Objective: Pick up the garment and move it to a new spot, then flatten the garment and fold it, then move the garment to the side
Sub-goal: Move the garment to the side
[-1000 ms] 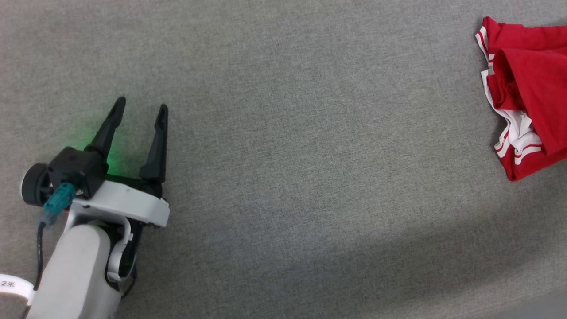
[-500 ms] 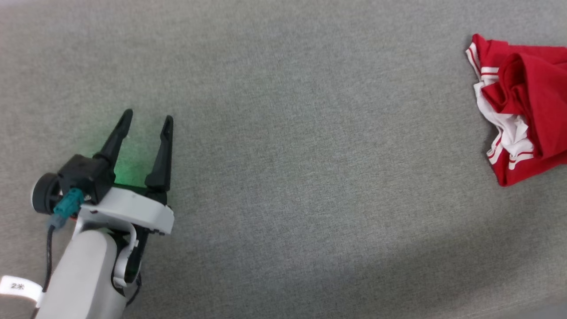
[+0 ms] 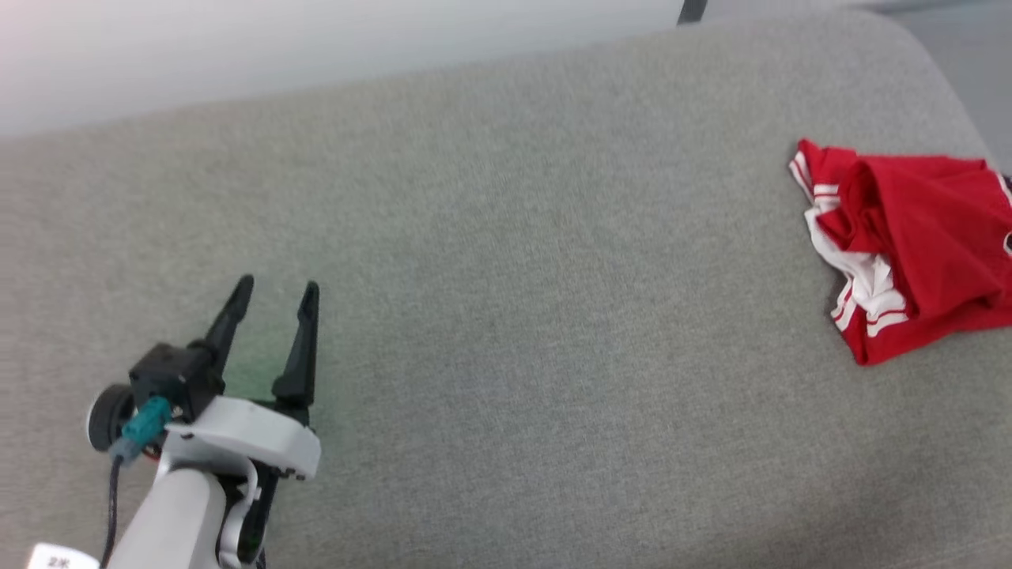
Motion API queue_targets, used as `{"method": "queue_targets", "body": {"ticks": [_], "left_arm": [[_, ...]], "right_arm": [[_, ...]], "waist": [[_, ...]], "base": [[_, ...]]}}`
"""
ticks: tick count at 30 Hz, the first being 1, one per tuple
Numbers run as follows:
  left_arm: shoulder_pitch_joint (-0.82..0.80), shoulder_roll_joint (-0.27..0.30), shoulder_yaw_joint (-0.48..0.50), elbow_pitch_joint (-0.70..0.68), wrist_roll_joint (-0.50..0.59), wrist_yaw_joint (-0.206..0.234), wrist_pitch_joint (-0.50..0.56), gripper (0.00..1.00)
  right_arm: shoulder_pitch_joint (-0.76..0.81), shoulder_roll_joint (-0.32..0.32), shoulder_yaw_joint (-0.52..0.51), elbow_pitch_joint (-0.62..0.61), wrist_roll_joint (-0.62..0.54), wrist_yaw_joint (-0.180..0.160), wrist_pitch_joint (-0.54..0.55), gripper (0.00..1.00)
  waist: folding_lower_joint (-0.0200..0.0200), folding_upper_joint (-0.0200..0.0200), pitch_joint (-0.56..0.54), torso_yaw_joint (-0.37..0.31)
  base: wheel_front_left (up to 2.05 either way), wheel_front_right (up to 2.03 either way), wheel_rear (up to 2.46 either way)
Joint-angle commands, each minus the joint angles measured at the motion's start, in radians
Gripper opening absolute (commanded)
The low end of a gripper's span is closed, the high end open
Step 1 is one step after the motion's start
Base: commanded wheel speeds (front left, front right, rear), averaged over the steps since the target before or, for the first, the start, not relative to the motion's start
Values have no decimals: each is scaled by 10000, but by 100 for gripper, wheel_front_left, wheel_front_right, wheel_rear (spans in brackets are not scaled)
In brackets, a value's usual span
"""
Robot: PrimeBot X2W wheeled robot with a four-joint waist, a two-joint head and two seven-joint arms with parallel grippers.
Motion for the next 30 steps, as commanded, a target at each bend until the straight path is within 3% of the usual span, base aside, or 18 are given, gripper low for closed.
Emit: {"method": "queue_targets", "body": {"ticks": [1,16,30], "left_arm": [[214,-39,42,72,-75,20,-63,100],[1556,-156,573,264,-62,308,-164,100],[2571,-303,1419,-372,112,564,-155,100]], "right_arm": [[263,91,92,-98,62,-12,-213,100],[2554,637,-214,-1128,417,-12,-1567,100],[5501,1724,-2831,-2697,-617,-12,-1726,100]], "waist": [[0,-1,-871,260],[0,-1,-2729,1219],[0,-1,-3364,2452]], "base": [[0,0,0],[0,0,0],[0,0,0]]}}
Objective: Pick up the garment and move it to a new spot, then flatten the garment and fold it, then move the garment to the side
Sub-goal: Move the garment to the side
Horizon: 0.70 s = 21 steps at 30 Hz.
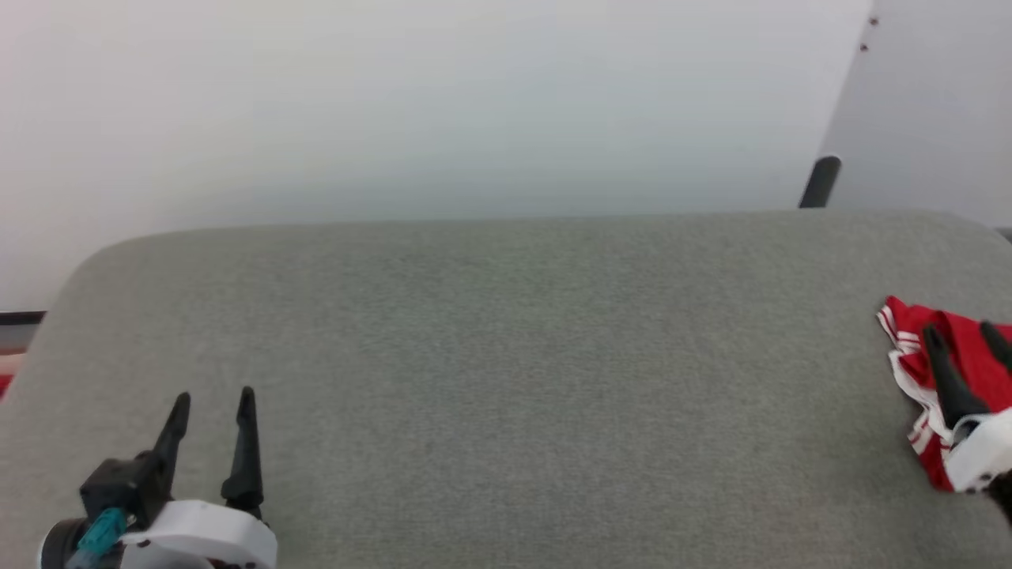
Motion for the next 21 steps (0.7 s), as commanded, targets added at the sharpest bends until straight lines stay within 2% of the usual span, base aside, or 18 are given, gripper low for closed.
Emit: {"method": "queue_targets", "body": {"ticks": [1,12,21], "left_arm": [[187,-26,133,-114,71,12,-2,100],[657,-283,675,-404,250,-207,-1,100],[884,-517,1059,-569,585,-449,-2,100]], "right_arm": [[416,199,-368,-215,-257,-12,-37,100],[2570,1580,-2401,-1802,-1623,-12,-2,100],[3713,2579,-3191,-2836,-2314,-12,318,100]], "waist": [[0,0,-282,367],[0,0,-459,581],[0,0,-535,575]], "base": [[0,0,0],[0,0,0],[0,0,0]]}}
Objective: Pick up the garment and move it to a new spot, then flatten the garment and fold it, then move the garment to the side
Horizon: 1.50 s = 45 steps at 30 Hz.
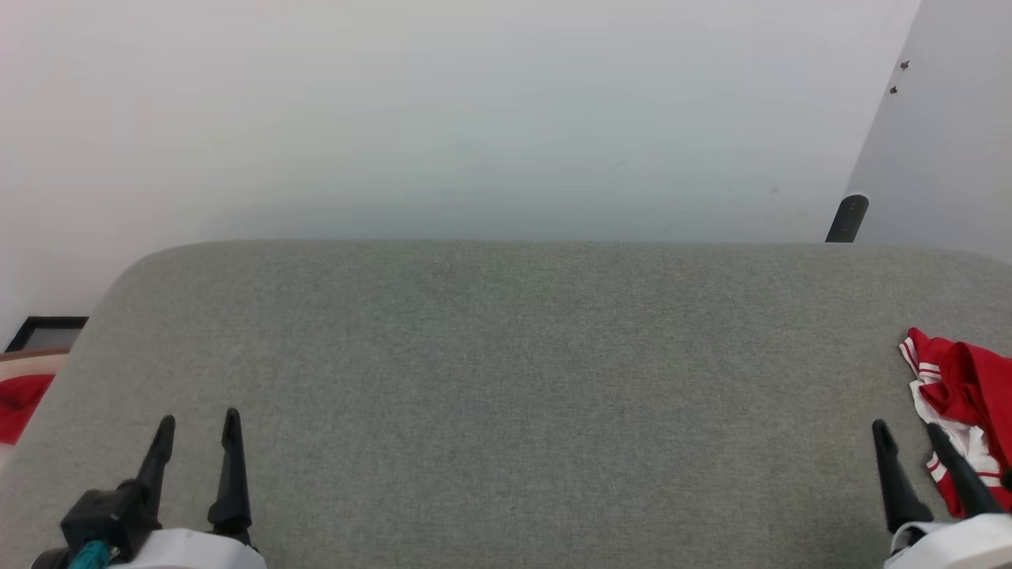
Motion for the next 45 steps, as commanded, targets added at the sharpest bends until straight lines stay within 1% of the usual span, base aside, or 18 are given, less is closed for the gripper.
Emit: {"method": "queue_targets", "body": {"ticks": [1,6,13,21,28,29,34,45], "left_arm": [[135,-63,95,-40,121,-48,2,100],[240,-172,245,-24,348,-130,2,100],[353,-342,420,80,407,-390,2,100],[384,-443,547,128,664,-532,2,100],[372,-605,798,-136,904,-492,3,100],[272,-660,791,8,804,-544,17,0],[542,-987,747,476,665,-535,109,0],[265,-1171,801,522,-1302,-640,679,0]], "right_arm": [[296,230,-149,-211,-153,-12,93,100],[785,690,-321,-713,-361,-12,263,100],[1327,1176,-550,-1279,-653,-12,491,100],[1657,1438,-725,-1709,-823,-12,746,100],[1680,1524,-803,-1893,-856,-12,905,100],[1628,1555,-799,-1789,-849,2,903,0],[1851,1748,-730,-1355,-770,-4,948,0],[1500,1905,-916,-1336,961,-4,1338,0]], "waist": [[0,0,-14,0],[0,0,-15,-29],[0,0,-24,-87],[0,0,-33,-100],[0,0,-37,-83],[0,0,-37,-85],[0,0,-31,-88],[0,0,58,-122]], "base": [[0,0,0],[0,0,0],[0,0,0],[0,0,0],[0,0,0],[0,0,0],[0,0,0],[0,0,0]]}}
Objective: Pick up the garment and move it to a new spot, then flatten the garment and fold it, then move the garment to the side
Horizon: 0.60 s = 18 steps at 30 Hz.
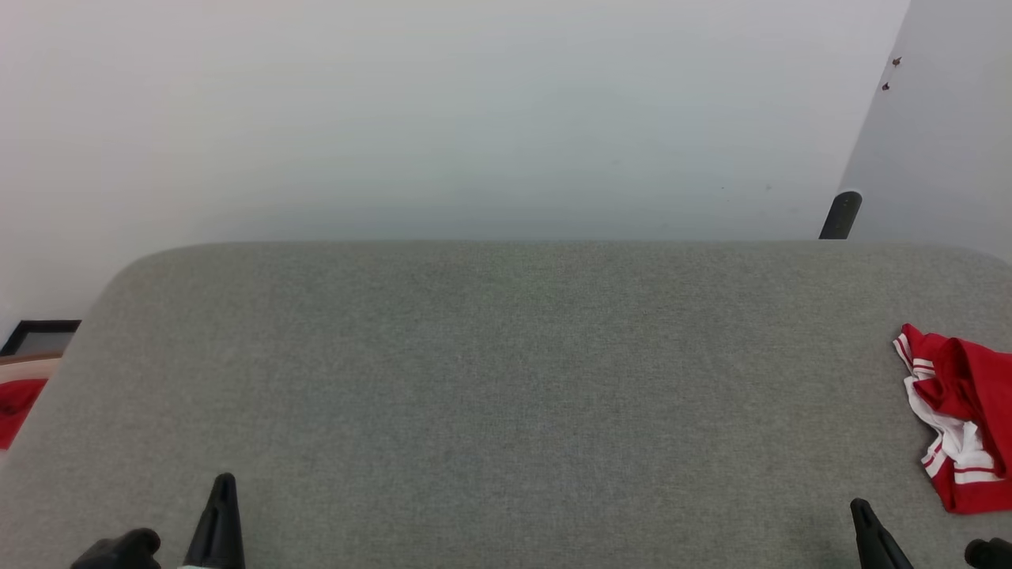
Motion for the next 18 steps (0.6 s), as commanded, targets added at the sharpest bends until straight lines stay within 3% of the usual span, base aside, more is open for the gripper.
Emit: {"method": "queue_targets", "body": {"ticks": [1,18], "left_arm": [[-349,39,44,-155,-441,-60,99,0],[-662,-202,64,-141,-2998,-200,787,0]], "right_arm": [[-341,5,-92,-151,388,0,63,0],[-781,207,-308,-132,2644,-1,543,0]], "waist": [[0,-1,13,-5],[0,-1,151,-58]], "base": [[0,0,0],[0,0,0]]}}
